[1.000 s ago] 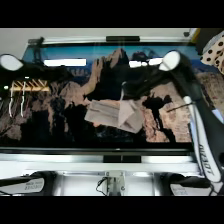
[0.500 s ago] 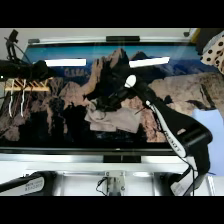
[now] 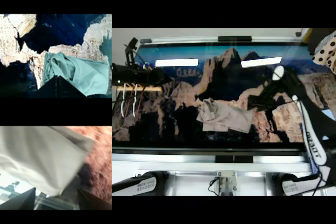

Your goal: Fold the shirts.

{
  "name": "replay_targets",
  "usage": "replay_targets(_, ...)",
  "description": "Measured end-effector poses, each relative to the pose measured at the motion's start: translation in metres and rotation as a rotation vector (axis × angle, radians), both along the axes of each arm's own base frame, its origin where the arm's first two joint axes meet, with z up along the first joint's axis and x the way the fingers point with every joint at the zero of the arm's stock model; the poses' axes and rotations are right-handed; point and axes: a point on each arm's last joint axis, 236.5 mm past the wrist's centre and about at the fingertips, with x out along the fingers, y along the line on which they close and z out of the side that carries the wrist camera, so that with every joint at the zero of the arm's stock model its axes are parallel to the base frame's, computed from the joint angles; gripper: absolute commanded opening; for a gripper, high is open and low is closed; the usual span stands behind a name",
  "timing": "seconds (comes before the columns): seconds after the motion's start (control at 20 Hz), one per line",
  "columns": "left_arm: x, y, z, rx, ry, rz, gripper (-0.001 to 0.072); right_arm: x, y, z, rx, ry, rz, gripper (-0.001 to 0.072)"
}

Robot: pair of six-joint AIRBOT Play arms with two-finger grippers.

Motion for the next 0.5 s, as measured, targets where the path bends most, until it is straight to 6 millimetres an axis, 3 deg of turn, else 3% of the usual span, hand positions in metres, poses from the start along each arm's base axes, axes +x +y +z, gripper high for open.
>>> replay_targets(0.1, 0.0, 0.001, -0.001, 0.003, 0.001, 0.001, 0.0032, -0.02, -0.012, -0.021, 0.019, 0.067, -0.068, 0.066)
replay_targets(0.2, 0.0, 0.001, -0.001, 0.004, 0.0, 0.002, 0.0032, -0.031, -0.006, -0.04, 0.065, 0.087, -0.116, 0.0658)
replay_targets(0.4, 0.001, 0.001, -0.001, 0.003, 0.0, 0.003, 0.0032, -0.026, 0.012, -0.064, 0.14, 0.037, -0.187, 0.0646)
replay_targets(0.45, 0.001, 0.001, -0.001, 0.002, 0.001, 0.004, 0.0033, -0.027, 0.017, -0.069, 0.151, 0.044, -0.194, 0.0614)
replay_targets(0.5, 0.0, 0.001, -0.002, 0.0, 0.004, 0.007, 0.0032, -0.028, 0.023, -0.073, 0.168, 0.054, -0.202, 0.0469)
